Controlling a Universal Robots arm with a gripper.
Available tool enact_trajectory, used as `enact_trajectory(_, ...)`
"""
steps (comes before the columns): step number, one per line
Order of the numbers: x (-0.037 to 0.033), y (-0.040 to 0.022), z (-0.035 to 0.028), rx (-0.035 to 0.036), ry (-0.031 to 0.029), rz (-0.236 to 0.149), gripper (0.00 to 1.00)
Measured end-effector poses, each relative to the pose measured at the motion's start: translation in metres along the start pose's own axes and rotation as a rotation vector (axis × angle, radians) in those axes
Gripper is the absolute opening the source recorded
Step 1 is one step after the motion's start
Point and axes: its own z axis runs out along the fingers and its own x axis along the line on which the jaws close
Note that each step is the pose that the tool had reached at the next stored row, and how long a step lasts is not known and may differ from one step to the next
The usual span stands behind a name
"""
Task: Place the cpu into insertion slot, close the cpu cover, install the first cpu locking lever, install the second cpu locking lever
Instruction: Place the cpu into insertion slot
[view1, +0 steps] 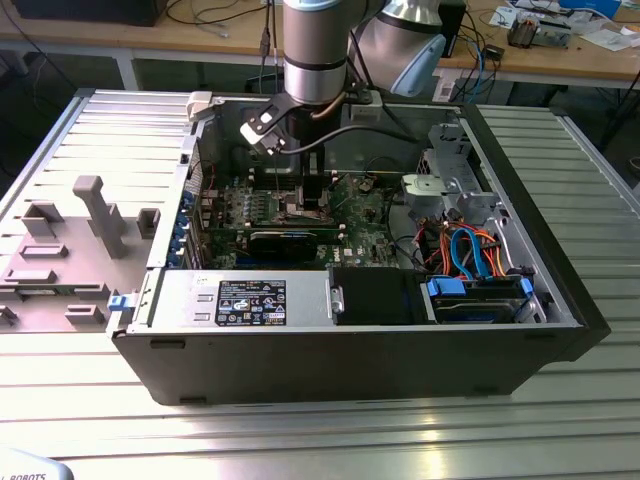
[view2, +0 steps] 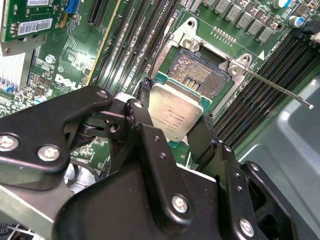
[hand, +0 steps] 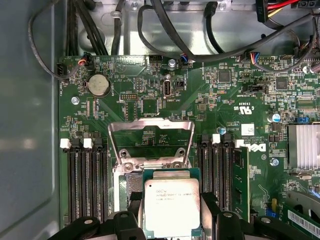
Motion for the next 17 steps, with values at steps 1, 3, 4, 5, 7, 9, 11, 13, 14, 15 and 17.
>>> enact_trajectory(1, 0.0000, 0.0000, 0.0003, 0.0000, -0.0001, 0.000, 0.55)
enact_trajectory(3, 0.0000, 0.0000, 0.0008, 0.0000, -0.0001, 0.000, 0.55)
enact_trajectory(4, 0.0000, 0.0000, 0.0012, 0.0001, -0.0001, 0.000, 0.55)
enact_trajectory(5, 0.0001, 0.0000, 0.0015, 0.0000, 0.0000, 0.000, 0.55)
enact_trajectory(7, 0.0001, -0.0001, 0.0022, 0.0000, -0.0001, 0.000, 0.55)
enact_trajectory(9, 0.0001, -0.0001, 0.0029, 0.0000, 0.0000, 0.000, 0.55)
enact_trajectory(11, 0.0001, -0.0001, 0.0033, 0.0000, 0.0000, 0.000, 0.55)
enact_trajectory(13, 0.0001, -0.0001, 0.0038, 0.0000, 0.0000, 0.000, 0.55)
enact_trajectory(14, 0.0002, -0.0001, 0.0040, 0.0000, 0.0000, 0.000, 0.55)
enact_trajectory(15, 0.0002, -0.0001, 0.0043, 0.0000, -0.0001, 0.000, 0.55)
enact_trajectory(17, 0.0002, -0.0001, 0.0049, 0.0000, 0.0000, 0.000, 0.55)
